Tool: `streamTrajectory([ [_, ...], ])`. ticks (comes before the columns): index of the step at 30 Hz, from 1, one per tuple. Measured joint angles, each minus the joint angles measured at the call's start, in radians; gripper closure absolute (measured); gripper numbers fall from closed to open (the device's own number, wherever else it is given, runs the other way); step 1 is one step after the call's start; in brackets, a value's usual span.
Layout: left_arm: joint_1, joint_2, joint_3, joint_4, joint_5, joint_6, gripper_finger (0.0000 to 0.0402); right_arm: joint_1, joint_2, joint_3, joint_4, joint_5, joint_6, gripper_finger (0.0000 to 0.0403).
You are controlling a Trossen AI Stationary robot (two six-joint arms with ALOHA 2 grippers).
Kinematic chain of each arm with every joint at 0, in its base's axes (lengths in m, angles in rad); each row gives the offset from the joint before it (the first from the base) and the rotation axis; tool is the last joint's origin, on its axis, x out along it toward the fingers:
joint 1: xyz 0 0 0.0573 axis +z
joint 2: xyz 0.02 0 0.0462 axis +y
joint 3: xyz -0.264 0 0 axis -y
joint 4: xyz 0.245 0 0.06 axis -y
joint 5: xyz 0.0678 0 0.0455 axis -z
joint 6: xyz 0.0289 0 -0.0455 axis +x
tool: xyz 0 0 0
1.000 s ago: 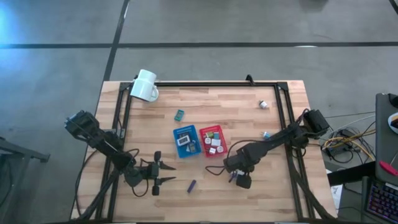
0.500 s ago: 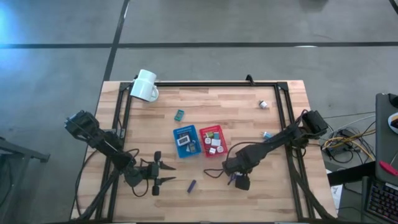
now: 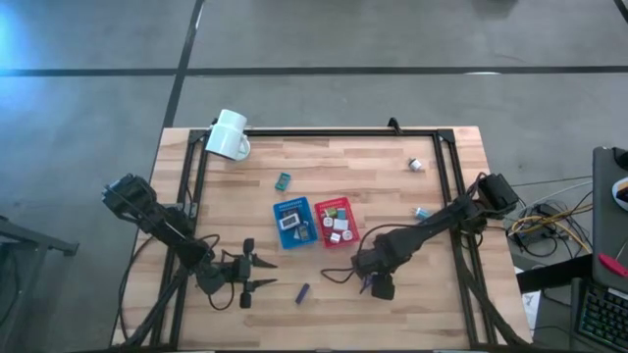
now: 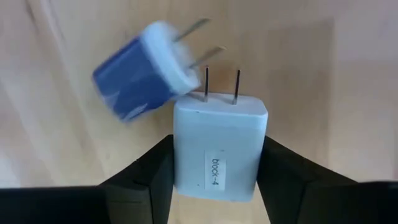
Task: Pick & Place Office items
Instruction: Put the white charger adapter into the red bin
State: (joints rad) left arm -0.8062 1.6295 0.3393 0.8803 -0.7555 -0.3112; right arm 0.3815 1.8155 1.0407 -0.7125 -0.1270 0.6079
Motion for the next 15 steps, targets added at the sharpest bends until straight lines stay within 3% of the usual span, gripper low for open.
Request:
streamTrajectory([
  [7, 0.0, 0.0, 0.0, 0.0, 0.0, -0.021, 0.0234, -0.004, -0.045, 0.01, -0.004, 0.226, -0.091, 0.0231],
  [15, 0.0, 0.0, 0.0, -0.001, 0.0, -0.055, 0.0234, 0.0, -0.281, -0.016, 0.005, 0.375, -0.153, 0.0231],
])
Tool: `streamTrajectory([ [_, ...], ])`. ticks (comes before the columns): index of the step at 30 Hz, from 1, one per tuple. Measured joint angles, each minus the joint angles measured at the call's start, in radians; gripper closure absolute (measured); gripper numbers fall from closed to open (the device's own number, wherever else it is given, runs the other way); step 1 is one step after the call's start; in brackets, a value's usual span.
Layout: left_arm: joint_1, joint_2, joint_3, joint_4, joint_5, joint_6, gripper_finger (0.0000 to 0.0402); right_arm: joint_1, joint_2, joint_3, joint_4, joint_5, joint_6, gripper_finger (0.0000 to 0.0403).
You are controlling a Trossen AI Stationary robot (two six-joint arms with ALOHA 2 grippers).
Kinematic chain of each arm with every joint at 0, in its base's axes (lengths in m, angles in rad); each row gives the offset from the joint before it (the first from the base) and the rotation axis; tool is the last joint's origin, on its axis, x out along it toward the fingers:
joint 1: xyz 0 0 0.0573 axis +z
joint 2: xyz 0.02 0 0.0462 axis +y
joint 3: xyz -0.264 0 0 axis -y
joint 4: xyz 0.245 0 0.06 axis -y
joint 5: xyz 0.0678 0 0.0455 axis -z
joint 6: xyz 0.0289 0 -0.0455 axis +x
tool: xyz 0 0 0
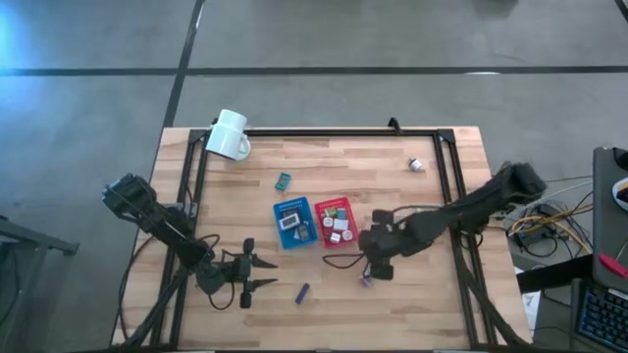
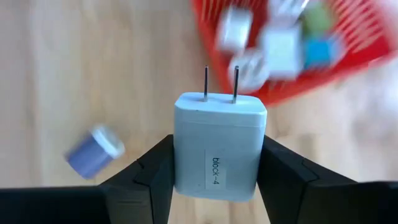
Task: Pick & Place Office items
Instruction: Put the white charger adapter into the red bin
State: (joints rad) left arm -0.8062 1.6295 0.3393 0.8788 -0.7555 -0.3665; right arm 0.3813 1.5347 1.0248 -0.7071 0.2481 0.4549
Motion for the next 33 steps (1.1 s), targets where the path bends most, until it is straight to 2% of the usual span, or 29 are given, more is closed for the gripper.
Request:
streamTrajectory([
  [5, 0.006, 0.0, 0.005, 0.005, 0.0, 0.012, 0.0234, 0.009, -0.194, -0.063, 0.176, 0.102, -0.101, 0.0231],
  [11, 0.019, -0.012, 0.041, 0.011, 0.0, 0.059, 0.0234, 0.028, -0.405, -0.272, 0.659, 0.126, -0.322, 0.0231],
  [15, 0.019, -0.029, 0.057, 0.012, 0.0, 0.104, 0.0234, 0.028, -0.472, -0.444, 0.957, 0.094, -0.422, 0.0231],
  [19, 0.022, -0.032, 0.059, 0.011, 0.0, 0.108, 0.0234, 0.021, -0.477, -0.591, 1.228, 0.088, -0.485, 0.0231],
  [24, 0.034, -0.033, 0.059, 0.006, -0.004, 0.105, 0.0235, -0.02, -0.417, -0.709, 1.514, 0.084, -0.52, 0.0231],
  [29, 0.064, -0.033, 0.055, -0.005, -0.004, 0.106, 0.0234, -0.091, -0.339, -0.748, 1.652, 0.035, -0.503, 0.0231],
  [33, 0.081, -0.033, 0.051, -0.008, -0.005, 0.106, 0.0234, -0.164, -0.253, -0.708, 1.664, -0.013, -0.492, 0.0231],
])
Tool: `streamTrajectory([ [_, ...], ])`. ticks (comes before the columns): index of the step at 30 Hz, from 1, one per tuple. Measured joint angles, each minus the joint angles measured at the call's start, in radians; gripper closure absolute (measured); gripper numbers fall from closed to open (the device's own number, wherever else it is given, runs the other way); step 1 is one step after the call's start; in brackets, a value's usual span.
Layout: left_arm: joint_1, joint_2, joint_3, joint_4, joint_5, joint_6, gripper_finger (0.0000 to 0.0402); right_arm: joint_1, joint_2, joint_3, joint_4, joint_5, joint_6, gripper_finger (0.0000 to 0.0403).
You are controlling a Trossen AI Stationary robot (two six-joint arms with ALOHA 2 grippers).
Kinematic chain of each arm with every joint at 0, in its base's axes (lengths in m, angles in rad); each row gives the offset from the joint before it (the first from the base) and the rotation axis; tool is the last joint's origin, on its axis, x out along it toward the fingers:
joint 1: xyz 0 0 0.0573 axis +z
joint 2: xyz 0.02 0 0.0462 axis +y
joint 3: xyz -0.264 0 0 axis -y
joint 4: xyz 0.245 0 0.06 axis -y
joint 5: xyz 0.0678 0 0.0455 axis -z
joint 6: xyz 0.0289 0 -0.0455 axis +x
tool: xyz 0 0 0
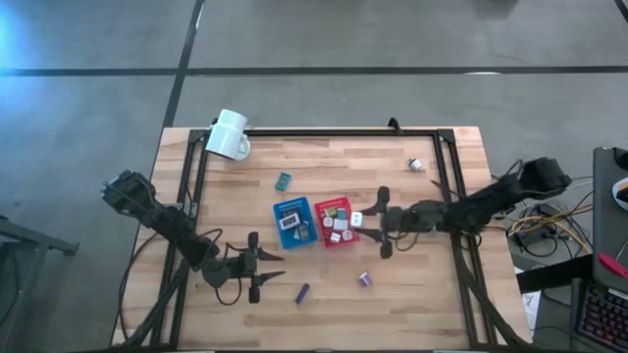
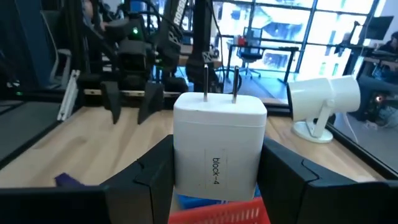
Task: Pick & Place Office items
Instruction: Put the white charger adapter into the red bin
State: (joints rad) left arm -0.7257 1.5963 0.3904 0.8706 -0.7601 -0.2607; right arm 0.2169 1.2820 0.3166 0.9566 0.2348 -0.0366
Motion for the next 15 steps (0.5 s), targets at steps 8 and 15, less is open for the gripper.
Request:
streamTrajectory([
  [8, 0.003, 0.0, -0.001, -0.023, 0.007, -0.019, 0.0234, -0.161, 0.22, 0.178, -0.045, -0.217, 0.027, 0.0231],
  [15, 0.003, 0.0, -0.002, -0.064, 0.06, -0.081, 0.0236, -0.226, 0.339, 0.319, -0.414, -0.243, 0.076, 0.0231],
])
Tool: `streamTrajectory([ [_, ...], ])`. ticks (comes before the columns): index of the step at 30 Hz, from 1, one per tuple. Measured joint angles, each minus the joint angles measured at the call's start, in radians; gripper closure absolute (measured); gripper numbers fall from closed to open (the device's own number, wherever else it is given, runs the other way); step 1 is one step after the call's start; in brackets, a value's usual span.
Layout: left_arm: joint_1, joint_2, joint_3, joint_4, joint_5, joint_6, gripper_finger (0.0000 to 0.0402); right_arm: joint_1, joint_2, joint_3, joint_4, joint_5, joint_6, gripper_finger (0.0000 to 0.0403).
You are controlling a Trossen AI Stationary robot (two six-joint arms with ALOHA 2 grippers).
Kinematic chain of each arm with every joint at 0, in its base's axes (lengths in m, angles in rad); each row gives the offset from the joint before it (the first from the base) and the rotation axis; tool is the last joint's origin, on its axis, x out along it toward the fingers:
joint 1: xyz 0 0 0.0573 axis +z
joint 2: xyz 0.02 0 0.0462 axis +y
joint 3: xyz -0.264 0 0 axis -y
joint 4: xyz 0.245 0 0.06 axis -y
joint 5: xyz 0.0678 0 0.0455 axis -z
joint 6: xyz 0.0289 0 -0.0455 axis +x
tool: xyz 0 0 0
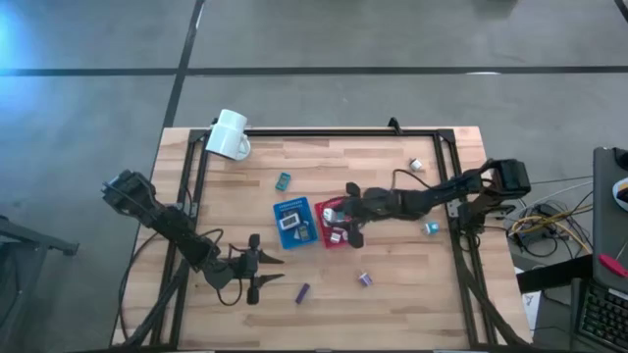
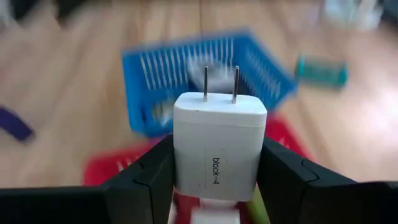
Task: Pick & Place Office items
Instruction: Put the white charger adapter into the red bin
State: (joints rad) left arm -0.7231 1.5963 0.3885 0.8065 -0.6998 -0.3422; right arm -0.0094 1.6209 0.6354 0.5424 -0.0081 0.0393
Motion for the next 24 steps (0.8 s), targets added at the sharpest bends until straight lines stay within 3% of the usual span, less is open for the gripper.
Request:
streamTrajectory([
  [7, 0.0, -0.019, 0.0, -0.023, 0.004, -0.006, 0.0236, -0.007, -0.019, 0.155, -0.496, 0.007, 0.033, 0.0232],
  [16, 0.0, -0.096, -0.001, -0.091, 0.005, -0.003, 0.0236, -0.006, -0.031, 0.372, -0.931, 0.035, 0.042, 0.0232],
  [24, 0.0, -0.202, -0.001, -0.161, 0.023, 0.005, 0.0236, -0.006, 0.023, 0.479, -1.101, 0.034, 0.059, 0.0232],
])
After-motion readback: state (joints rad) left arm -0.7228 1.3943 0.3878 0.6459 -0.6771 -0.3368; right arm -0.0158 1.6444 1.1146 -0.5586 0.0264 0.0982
